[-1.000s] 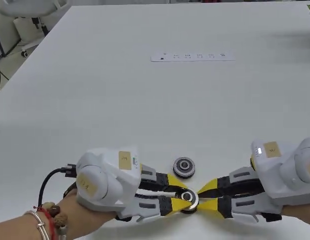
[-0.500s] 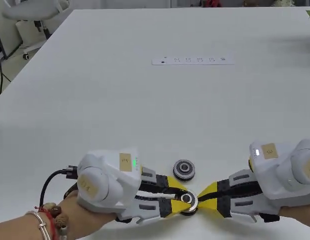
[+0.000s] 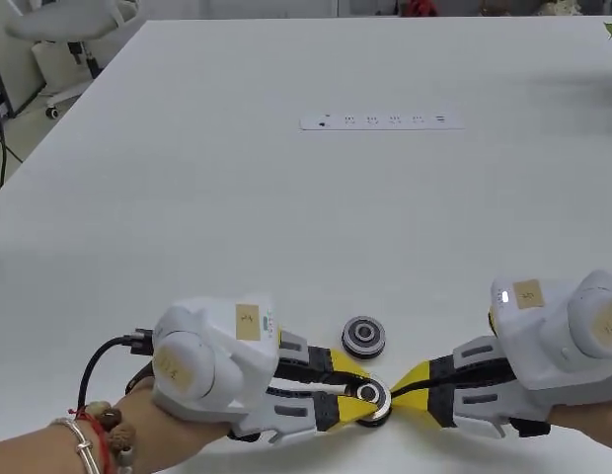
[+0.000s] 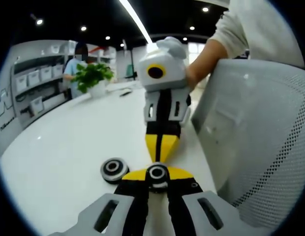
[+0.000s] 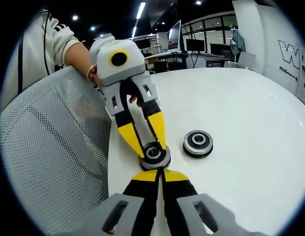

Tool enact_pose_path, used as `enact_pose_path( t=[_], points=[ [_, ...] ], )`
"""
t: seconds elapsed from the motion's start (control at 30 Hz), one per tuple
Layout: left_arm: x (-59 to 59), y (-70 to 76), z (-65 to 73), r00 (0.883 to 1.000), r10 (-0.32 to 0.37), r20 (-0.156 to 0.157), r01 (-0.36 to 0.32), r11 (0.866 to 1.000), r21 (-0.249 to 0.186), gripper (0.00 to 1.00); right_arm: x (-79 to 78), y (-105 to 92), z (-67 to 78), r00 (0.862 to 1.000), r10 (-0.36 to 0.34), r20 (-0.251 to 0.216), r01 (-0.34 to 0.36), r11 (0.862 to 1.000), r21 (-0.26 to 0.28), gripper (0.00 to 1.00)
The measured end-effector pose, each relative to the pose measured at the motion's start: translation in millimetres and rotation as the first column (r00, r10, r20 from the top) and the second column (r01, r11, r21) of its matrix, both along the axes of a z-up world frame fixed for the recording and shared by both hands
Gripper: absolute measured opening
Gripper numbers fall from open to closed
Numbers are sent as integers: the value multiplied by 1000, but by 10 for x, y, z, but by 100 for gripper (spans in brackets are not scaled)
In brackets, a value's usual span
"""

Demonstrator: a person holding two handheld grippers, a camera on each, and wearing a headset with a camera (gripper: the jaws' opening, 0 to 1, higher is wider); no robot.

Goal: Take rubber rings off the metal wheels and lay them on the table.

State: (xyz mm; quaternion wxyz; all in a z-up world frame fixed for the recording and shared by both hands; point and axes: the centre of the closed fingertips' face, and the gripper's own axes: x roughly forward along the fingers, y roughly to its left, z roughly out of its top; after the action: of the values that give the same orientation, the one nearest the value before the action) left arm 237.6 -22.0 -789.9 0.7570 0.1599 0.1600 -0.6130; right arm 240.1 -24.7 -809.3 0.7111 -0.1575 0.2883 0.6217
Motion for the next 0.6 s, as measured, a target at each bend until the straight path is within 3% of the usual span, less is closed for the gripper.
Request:
enact_pose_path(
  t=[0.2, 0.6],
  points=[
    [3, -5, 5, 1000, 1, 4, -1, 1000, 2, 14, 24, -5, 1, 1000, -8, 12, 8, 1000, -9, 0],
    [72, 25, -5, 1000, 11, 16, -12, 1000, 18, 14, 132, -7, 46, 996, -32, 79, 34, 999, -21, 0]
  ],
)
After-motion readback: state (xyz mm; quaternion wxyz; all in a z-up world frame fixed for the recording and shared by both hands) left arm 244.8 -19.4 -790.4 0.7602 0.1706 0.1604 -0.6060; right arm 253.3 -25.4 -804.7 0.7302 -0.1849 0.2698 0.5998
